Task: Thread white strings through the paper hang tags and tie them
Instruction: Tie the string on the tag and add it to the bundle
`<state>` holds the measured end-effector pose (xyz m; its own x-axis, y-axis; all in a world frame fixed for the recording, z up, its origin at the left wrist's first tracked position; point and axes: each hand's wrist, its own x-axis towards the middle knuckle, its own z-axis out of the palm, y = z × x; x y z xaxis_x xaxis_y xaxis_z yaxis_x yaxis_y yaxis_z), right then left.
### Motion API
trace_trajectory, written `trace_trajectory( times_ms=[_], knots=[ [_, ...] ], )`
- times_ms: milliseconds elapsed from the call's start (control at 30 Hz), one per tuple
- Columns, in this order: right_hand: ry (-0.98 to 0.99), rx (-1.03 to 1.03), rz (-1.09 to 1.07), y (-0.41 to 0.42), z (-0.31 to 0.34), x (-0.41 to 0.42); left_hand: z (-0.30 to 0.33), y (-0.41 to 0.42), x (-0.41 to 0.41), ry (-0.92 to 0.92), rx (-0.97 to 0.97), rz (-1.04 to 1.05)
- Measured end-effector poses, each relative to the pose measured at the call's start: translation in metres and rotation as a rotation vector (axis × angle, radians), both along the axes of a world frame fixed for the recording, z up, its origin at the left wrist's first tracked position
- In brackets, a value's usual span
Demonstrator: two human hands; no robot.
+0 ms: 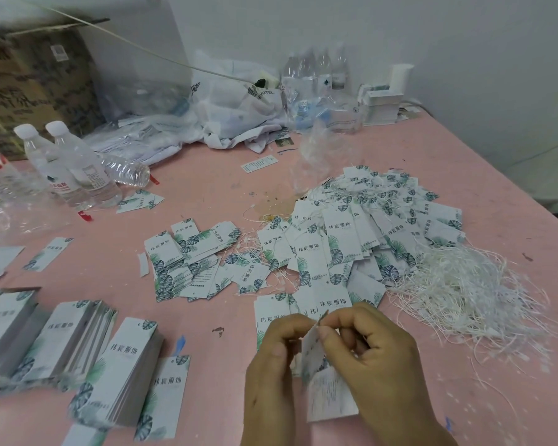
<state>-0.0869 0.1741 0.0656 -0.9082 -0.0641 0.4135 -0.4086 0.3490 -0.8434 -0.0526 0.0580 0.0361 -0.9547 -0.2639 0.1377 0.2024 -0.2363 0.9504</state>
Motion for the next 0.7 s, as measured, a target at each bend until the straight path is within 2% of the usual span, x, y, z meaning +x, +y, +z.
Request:
trace_trajectory(
  times_ms=[133, 433, 533, 600, 700],
  knots=[
    [-0.01, 0.002, 0.045, 0.0, 0.001, 0.0, -0.003, -0.007, -0.004, -0.089, 0.129, -0.05],
    [-0.071, -0.013, 0.134, 0.004, 0.003, -0.001, -0.007, -0.012, -0.008, -0.026, 0.051, -0.001],
    [-0.095, -0.005, 0.155, 0.003, 0.001, -0.002, -0.008, -0.011, -0.006, -0.056, 0.043, -0.012],
    [-0.176, -0.088, 0.2, 0.004, 0.001, -0.001, -0.009, -0.01, -0.005, -0.087, 0.059, -0.011],
    [-0.388, -0.362, 0.257, 0.016, -0.003, -0.007, -0.008, -0.013, -0.009, -0.072, 0.122, 0.021]
  ],
)
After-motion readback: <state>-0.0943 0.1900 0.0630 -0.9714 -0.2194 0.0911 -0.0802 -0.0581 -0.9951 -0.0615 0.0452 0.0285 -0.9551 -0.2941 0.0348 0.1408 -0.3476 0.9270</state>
